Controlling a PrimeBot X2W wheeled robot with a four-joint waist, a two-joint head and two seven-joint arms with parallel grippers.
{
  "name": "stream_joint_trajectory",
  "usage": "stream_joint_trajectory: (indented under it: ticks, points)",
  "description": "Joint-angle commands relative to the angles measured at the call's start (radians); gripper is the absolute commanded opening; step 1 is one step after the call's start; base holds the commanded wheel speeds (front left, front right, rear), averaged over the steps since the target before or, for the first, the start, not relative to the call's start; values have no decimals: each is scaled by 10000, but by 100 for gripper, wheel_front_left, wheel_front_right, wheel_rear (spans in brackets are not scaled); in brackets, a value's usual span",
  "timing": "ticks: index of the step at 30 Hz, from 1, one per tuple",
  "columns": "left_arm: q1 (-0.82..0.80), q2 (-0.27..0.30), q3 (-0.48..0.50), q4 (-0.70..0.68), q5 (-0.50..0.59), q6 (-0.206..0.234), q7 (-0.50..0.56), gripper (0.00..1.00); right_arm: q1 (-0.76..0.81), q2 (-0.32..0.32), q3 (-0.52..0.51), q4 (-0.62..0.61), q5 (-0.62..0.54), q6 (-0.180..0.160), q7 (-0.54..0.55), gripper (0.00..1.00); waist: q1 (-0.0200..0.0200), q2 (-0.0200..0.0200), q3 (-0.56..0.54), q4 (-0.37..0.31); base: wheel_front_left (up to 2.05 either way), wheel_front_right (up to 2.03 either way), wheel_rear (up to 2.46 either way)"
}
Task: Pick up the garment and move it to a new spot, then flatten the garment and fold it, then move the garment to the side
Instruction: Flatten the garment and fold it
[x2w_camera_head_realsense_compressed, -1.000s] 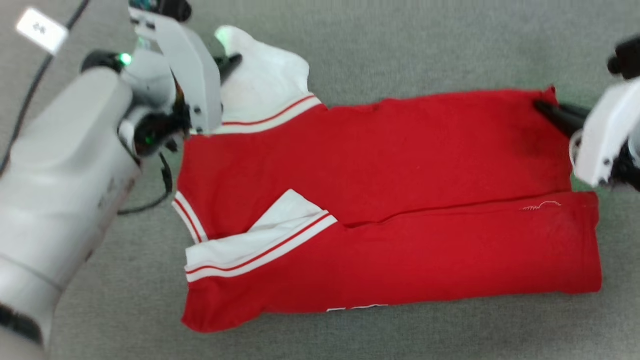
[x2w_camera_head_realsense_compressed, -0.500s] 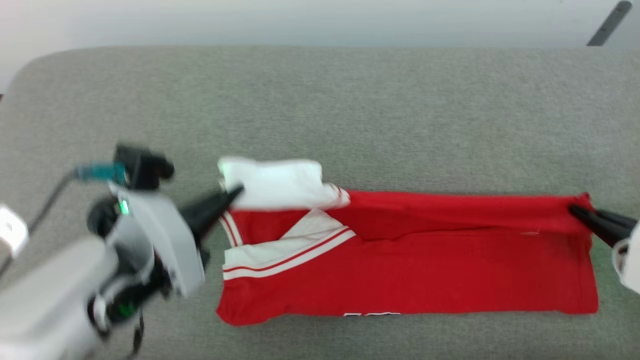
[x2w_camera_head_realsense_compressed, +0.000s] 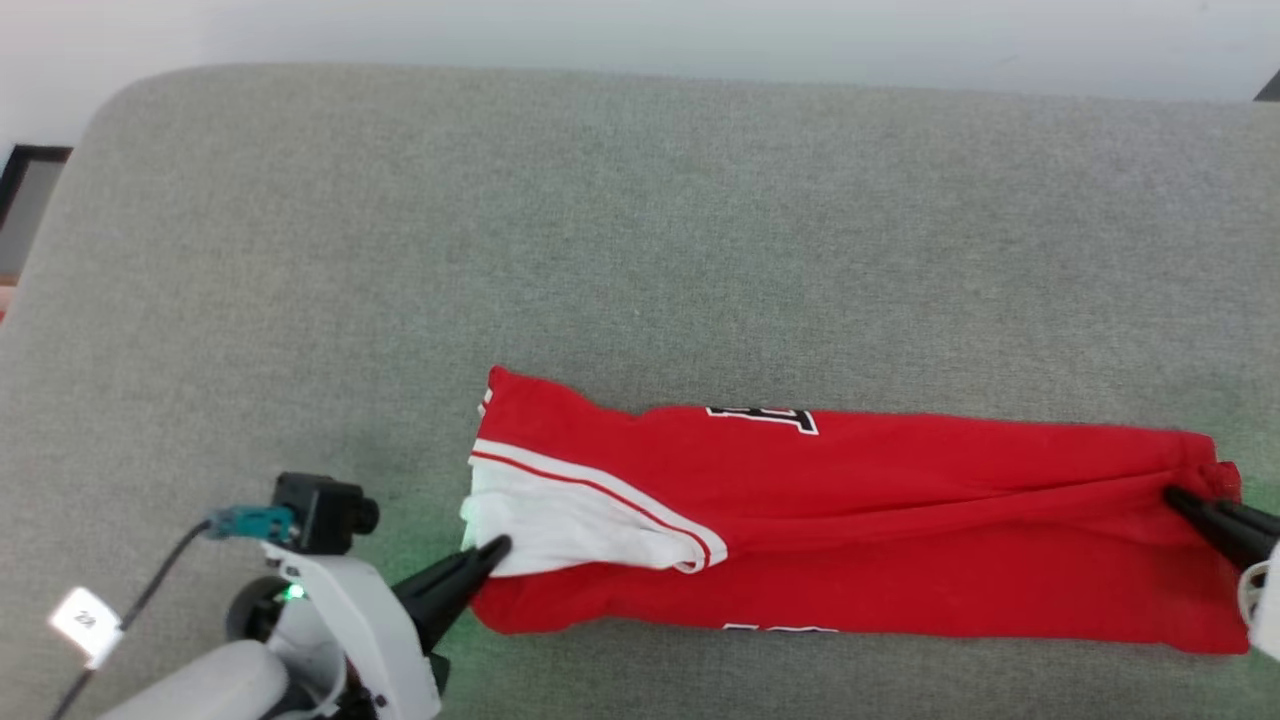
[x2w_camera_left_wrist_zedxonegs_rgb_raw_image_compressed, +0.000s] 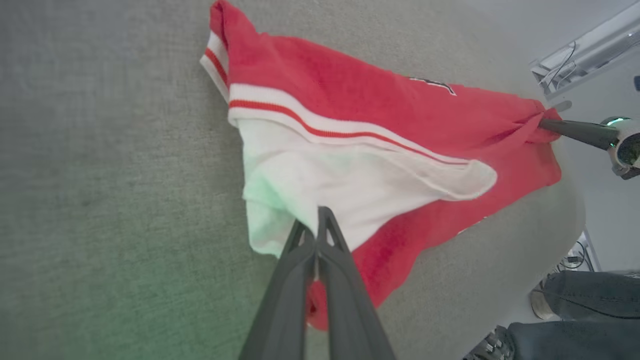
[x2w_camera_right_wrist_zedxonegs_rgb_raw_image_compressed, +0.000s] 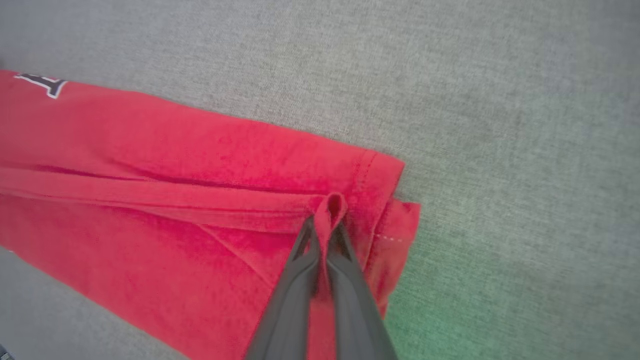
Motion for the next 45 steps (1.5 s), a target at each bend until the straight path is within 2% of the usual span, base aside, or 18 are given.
stream_joint_trajectory:
  ticks: [1,7,13,14,16,18,19,20,23,27,30,34,37,40,45]
  points:
    - [148,-263,-20,335,-128,-185,-65,0,142,221,-57,96,-189,0,-55,0,0,-1,121,60,0,0,0]
    - [-12,-1326,-17,2022,-288,-751,-413,0,-47,734,220,476,-1080,0,-56,0,0,-1,441,33,0,0,0]
    - [-199,-2025,-306,3498,48,-1018,-588,0,-217,1190,556,830,-1398,-7,-146,0,0,-1,543,-48,0,0,0]
    - [-208,-2106,-303,3639,32,-1061,-643,0,-261,1240,558,791,-1349,-7,-203,25,0,-1,521,-71,0,0,0]
    - [-212,-2170,-244,3792,-22,-1153,-789,4,-288,1259,545,648,-1229,-5,-315,100,0,-1,419,-108,0,0,0]
    - [-164,-2133,-97,3752,-100,-1234,-1057,44,-196,1132,540,411,-1099,4,-368,100,0,-1,287,-128,0,0,0]
    - [-120,-2086,-17,3682,-133,-1254,-1196,91,-132,1012,530,287,-1027,3,-340,100,0,-1,207,-140,0,0,0]
    - [-69,-2029,54,3581,-179,-1280,-1340,100,-89,875,490,124,-898,3,-303,100,0,-1,122,-144,0,0,0]
    - [120,-1891,261,3200,-230,-1300,-1661,100,86,465,273,-417,-511,1,-194,100,0,-1,-87,-110,0,0,0]
    - [341,-1775,503,2589,-104,-975,-1954,100,359,-83,-189,-776,-127,1,-60,100,0,-1,-267,55,0,0,0]
    - [482,-1827,822,2240,97,-610,-2143,100,600,-293,-656,-597,345,1,211,100,0,-1,-336,242,0,0,0]
    - [715,-2219,1518,1927,852,-77,-2267,100,961,-462,-1179,118,975,0,1120,100,0,-1,-343,537,0,0,0]
    - [1058,-2698,2780,1688,2459,348,-2281,100,1048,-324,-1502,575,1371,3,1858,100,0,-1,-263,745,0,0,0]
    - [1705,-3420,3983,1418,4334,700,-2254,100,901,-176,-1622,841,1505,3,2681,100,0,-1,-161,903,0,0,0]
    - [2517,-4453,5577,1087,6719,650,-2257,100,532,211,-1663,1142,1268,3,3845,100,0,-1,-9,1096,0,0,0]
